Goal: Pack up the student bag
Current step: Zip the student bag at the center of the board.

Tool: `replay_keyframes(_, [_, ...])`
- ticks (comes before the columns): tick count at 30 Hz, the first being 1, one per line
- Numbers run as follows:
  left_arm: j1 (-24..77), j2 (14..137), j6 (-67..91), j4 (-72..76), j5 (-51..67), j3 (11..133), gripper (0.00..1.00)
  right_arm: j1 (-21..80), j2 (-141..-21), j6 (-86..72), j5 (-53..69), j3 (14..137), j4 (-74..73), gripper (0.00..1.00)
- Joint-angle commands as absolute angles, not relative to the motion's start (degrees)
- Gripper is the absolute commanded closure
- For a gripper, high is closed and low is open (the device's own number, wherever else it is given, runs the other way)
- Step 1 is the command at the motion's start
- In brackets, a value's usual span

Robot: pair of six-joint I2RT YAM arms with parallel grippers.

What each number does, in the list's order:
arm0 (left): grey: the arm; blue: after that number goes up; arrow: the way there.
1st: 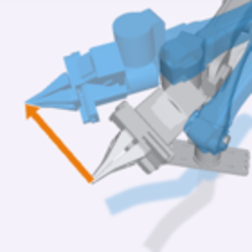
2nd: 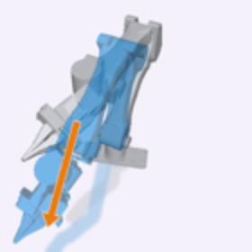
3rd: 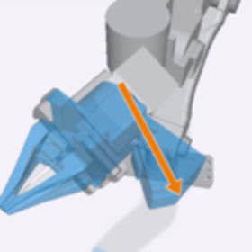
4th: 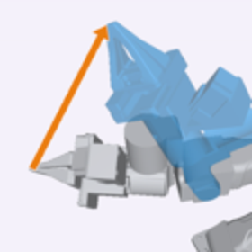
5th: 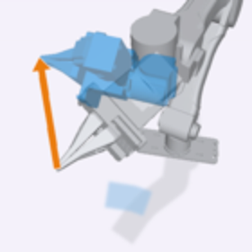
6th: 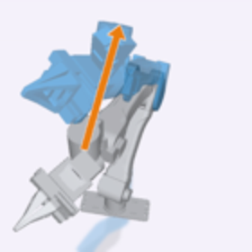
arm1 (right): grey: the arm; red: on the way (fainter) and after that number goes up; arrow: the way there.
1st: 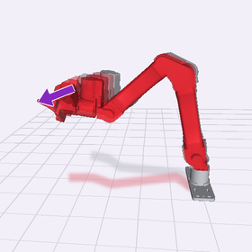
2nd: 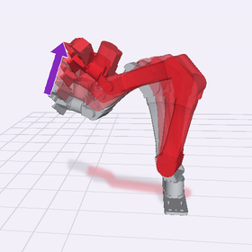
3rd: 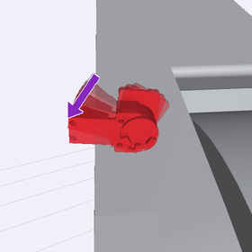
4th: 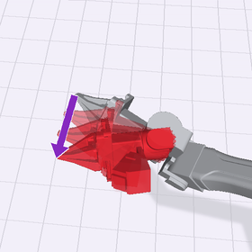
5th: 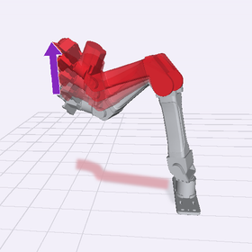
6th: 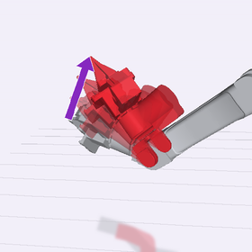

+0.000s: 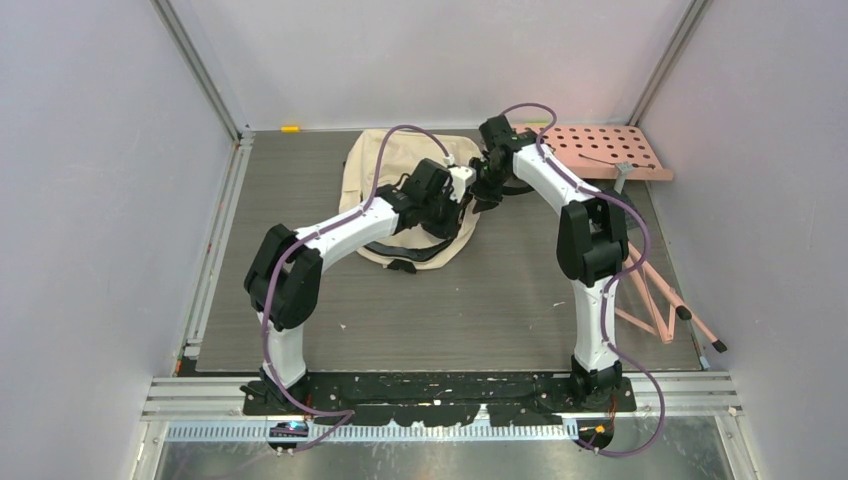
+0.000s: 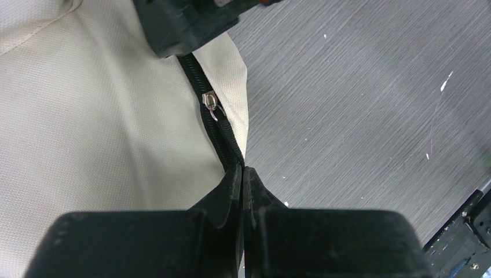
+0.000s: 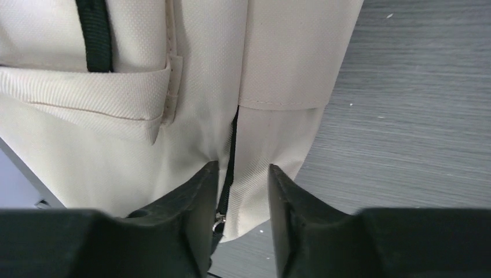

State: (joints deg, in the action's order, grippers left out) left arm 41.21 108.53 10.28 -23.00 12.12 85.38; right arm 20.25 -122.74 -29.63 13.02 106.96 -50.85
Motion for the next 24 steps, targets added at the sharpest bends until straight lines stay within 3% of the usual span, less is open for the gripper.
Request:
replay_keyframes(1, [42.10, 108.39, 9.95, -23.55, 13.55, 87.75, 1.00, 21.00, -122.62, -30.10, 13.94, 109.19, -50.38, 0.68])
replay_keyframes(7, [43.07, 106.98, 7.32, -23.92, 12.35, 85.31, 1.00, 20.73, -121.47, -32.94, 12.92, 111.11, -46.99, 0.98])
replay_keyframes(19, [46.04, 102.83, 0.78, -25.75, 2.43, 77.78, 1.00, 16.87, -115.96, -40.66, 6.89, 109.72, -40.94, 0.99])
replay_keyframes(24, [46.14, 100.79, 1.65, -25.66, 3.59, 75.29, 1.00, 16.02, -115.16, -41.90, 6.97, 109.39, -40.20, 0.99])
